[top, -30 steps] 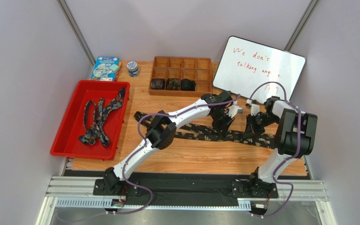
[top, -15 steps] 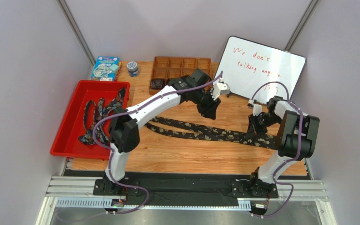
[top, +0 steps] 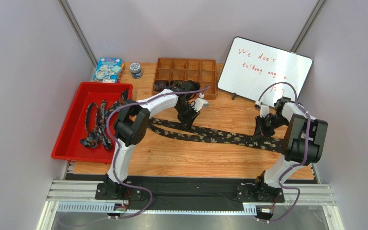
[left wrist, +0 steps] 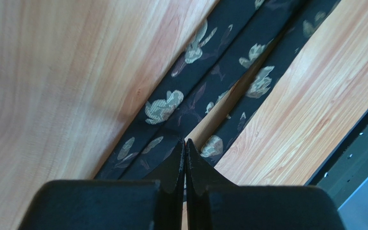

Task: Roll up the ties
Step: Flatten out the tie at the center of the board.

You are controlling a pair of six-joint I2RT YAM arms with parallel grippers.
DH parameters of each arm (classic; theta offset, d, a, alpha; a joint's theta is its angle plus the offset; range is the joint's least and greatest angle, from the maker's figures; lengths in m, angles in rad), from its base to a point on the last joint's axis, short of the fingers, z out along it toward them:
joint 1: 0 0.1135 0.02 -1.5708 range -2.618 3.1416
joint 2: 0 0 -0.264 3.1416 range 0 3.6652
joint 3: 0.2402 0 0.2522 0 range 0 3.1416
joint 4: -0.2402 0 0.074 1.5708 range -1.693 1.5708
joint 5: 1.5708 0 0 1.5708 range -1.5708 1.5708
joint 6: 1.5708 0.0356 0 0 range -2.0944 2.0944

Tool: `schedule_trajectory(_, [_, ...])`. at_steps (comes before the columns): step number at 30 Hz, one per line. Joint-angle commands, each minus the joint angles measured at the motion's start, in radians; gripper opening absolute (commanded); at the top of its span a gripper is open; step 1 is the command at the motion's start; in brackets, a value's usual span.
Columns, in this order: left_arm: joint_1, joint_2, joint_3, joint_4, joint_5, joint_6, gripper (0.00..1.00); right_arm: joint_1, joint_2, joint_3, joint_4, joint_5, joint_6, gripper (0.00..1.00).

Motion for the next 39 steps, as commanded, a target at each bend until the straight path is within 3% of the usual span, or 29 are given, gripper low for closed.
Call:
schedule_trajectory(1, [0.007, -0.019, -0.016, 0.039, -0.042, 0.0, 0.0, -0.011, -0.035, 0.037, -0.007, 0.009, -0.005, 0.0])
schedule_trajectory(9, [0.076, 0.086, 0.007, 0.026, -0.087, -0.104, 0.0, -0.065, -0.055, 0.049, -0.036, 0.038, -0.029, 0.0])
schedule_trajectory(18, [0.099, 0.096, 0.011, -0.002, -0.05, -0.161, 0.0, -0.167, -0.032, 0.049, -0.019, 0.081, -0.04, 0.0])
schedule_trajectory(22, [0.105, 0.077, 0.011, 0.005, 0.031, -0.167, 0.0, -0.175, 0.0, 0.034, -0.002, 0.075, -0.038, 0.0])
schedule_trajectory(24, [0.116, -0.006, -0.018, 0.05, 0.064, -0.141, 0.16, -0.175, 0.015, 0.02, 0.01, 0.079, -0.037, 0.0])
schedule_trajectory(26, [0.116, -0.099, -0.029, 0.081, 0.106, -0.045, 0.35, -0.175, 0.031, 0.003, 0.035, 0.088, -0.037, 0.0])
schedule_trajectory(29, [0.116, -0.205, -0.055, 0.069, 0.14, 0.09, 0.48, -0.174, 0.048, 0.0, 0.058, 0.099, -0.032, 0.0])
schedule_trajectory(33, [0.102, -0.25, -0.076, -0.054, 0.124, 0.382, 0.51, -0.174, 0.075, 0.0, 0.081, 0.114, -0.026, 0.0])
schedule_trajectory(39, [0.05, -0.278, -0.185, -0.076, 0.026, 0.603, 0.5, -0.174, 0.083, 0.005, 0.089, 0.128, -0.028, 0.0])
